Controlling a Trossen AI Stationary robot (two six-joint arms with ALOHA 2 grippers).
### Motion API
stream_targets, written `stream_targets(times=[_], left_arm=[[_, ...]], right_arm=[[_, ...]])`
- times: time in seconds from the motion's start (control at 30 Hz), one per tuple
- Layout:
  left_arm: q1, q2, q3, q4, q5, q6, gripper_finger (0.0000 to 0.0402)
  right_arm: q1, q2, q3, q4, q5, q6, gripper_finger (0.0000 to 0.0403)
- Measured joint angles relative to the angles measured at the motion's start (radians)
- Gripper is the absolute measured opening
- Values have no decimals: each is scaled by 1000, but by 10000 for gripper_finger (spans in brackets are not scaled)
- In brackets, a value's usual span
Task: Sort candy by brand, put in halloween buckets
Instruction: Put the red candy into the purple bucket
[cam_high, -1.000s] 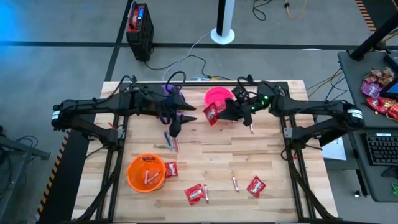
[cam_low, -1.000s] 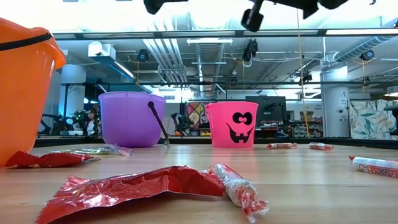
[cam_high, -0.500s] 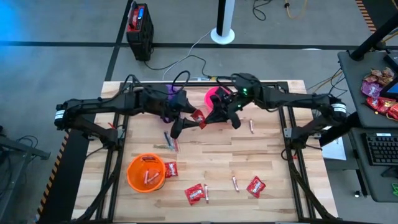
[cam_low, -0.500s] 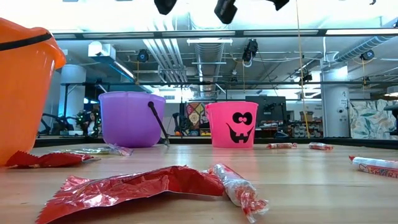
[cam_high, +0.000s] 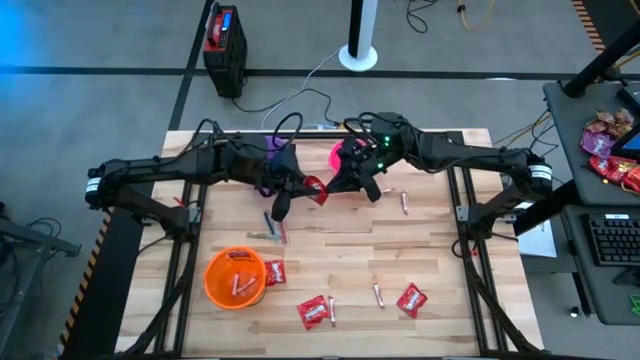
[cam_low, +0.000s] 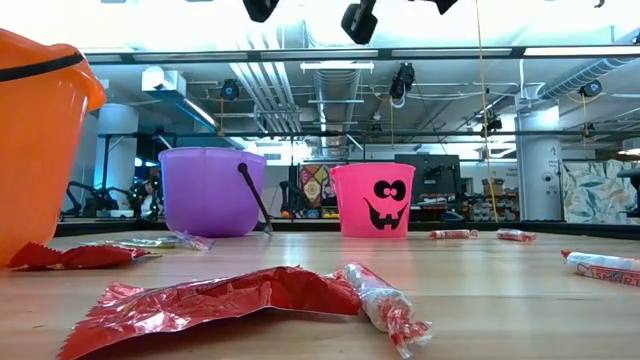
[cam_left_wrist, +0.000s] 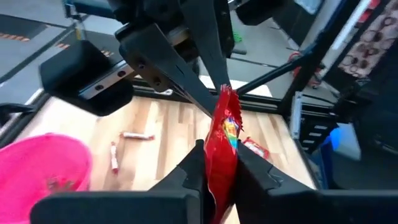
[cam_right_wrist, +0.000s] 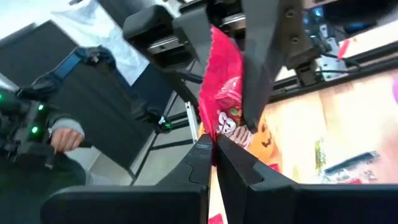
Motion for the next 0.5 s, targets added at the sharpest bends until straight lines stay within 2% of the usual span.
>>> stream_targets(times=[0.1, 0.23, 0.37, 0.5], left_arm=[[10, -13, 0, -40, -23, 0, 23], [36, -31, 0, -131, -67, -13, 23], [82, -50, 0, -300, -203, -49, 23], [185, -52, 0, -502, -334, -82, 23]], right_arm=[[-22, 0, -1, -11, 1, 25, 34], [-72, 0, 0, -16, 38, 42, 81], [-146, 0, 0, -60, 92, 66, 128], [-216, 0, 0, -118, 96, 35, 161]])
